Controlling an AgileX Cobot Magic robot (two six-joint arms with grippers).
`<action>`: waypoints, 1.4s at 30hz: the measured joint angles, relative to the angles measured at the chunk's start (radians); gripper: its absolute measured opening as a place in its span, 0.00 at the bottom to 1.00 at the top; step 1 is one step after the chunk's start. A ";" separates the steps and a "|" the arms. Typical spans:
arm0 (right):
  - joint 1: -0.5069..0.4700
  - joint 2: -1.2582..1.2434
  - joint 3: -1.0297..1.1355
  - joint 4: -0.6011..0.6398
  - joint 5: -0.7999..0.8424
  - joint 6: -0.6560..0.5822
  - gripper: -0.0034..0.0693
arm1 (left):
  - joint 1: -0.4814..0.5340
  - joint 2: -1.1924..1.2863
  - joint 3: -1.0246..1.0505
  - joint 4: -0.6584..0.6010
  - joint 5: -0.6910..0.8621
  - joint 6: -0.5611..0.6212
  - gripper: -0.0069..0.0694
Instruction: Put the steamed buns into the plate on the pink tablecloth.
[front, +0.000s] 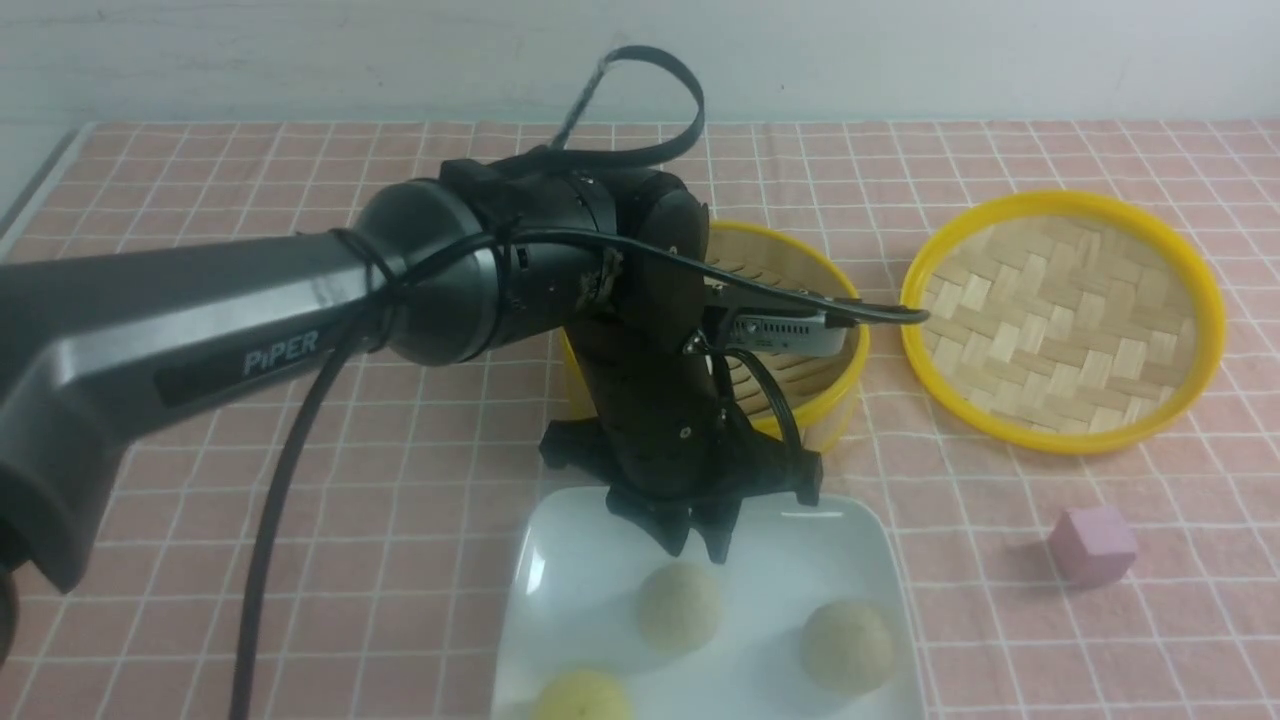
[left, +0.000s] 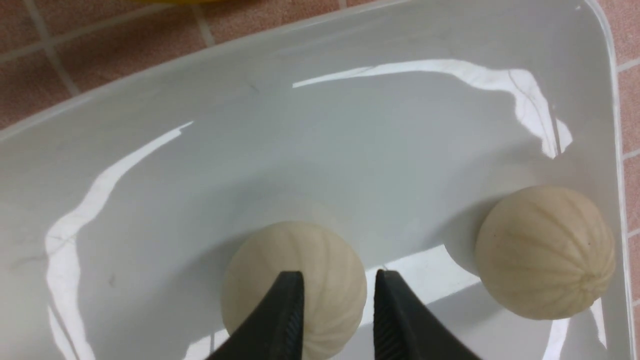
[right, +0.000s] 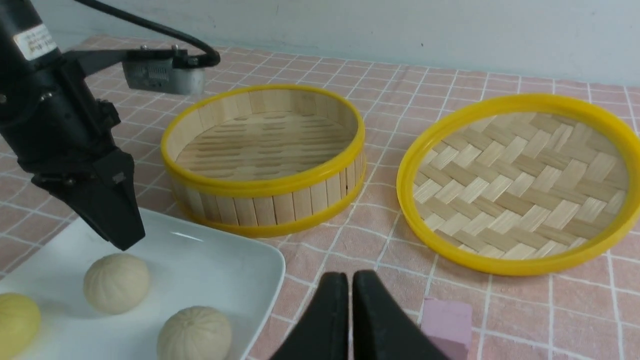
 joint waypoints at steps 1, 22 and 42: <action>0.000 0.000 0.004 0.000 0.001 0.000 0.05 | 0.000 0.000 0.000 0.000 0.000 0.000 0.39; -0.264 -0.177 0.295 -0.010 0.029 0.000 0.09 | -0.118 -0.025 0.000 0.205 -0.038 0.007 0.28; -0.353 -0.178 0.305 -0.016 -0.018 0.000 0.12 | -0.140 -0.604 0.118 0.525 0.268 -0.103 0.09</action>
